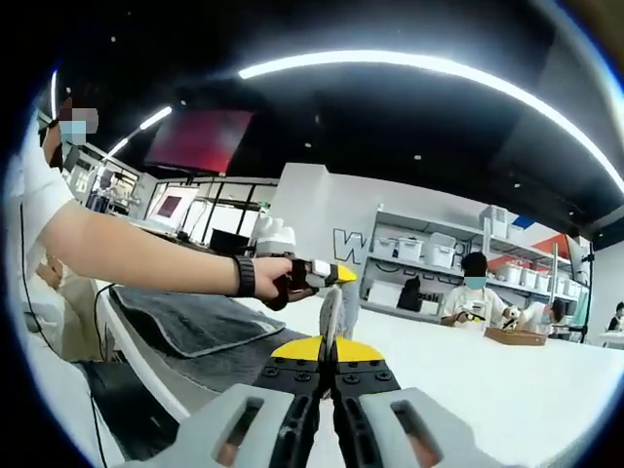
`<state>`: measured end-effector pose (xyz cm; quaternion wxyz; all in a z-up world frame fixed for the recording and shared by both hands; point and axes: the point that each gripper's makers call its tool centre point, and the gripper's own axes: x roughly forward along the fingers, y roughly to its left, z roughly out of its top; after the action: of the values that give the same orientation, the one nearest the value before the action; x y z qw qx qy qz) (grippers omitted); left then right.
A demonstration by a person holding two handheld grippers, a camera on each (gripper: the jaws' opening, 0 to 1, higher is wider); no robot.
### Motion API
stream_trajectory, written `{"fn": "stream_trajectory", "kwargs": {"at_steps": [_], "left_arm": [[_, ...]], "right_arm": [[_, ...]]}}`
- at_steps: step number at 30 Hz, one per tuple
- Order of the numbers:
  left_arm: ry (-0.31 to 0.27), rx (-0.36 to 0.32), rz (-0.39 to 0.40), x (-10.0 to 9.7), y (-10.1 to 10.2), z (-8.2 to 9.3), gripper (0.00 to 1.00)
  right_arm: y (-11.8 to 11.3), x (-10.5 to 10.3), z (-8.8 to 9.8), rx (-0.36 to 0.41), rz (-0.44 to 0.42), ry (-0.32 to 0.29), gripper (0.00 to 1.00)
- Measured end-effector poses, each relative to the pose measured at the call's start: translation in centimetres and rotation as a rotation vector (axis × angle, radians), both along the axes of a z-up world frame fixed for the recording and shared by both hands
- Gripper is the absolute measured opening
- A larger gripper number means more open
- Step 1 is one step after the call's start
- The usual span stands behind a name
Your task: Open the folded towel by lifting each exposed corner and separating the folded layers until the towel lies flat within the target outline without major curled edges
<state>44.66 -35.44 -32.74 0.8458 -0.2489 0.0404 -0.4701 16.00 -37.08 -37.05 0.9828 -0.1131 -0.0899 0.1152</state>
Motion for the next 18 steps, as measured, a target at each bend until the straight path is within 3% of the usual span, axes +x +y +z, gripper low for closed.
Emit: {"fn": "stream_trajectory", "kwargs": {"at_steps": [13, 18], "left_arm": [[0.076, 0.026, -0.039, -0.2, -1.9, -3.1, 0.02], [0.097, 0.03, -0.038, -0.3, -2.3, -4.0, 0.02]], "right_arm": [[-1.1, -0.4, -3.7, -0.094, -0.047, 0.069, 0.0], [-1.6, -0.5, -3.9, -0.076, -0.06, 0.07, 0.0]]}}
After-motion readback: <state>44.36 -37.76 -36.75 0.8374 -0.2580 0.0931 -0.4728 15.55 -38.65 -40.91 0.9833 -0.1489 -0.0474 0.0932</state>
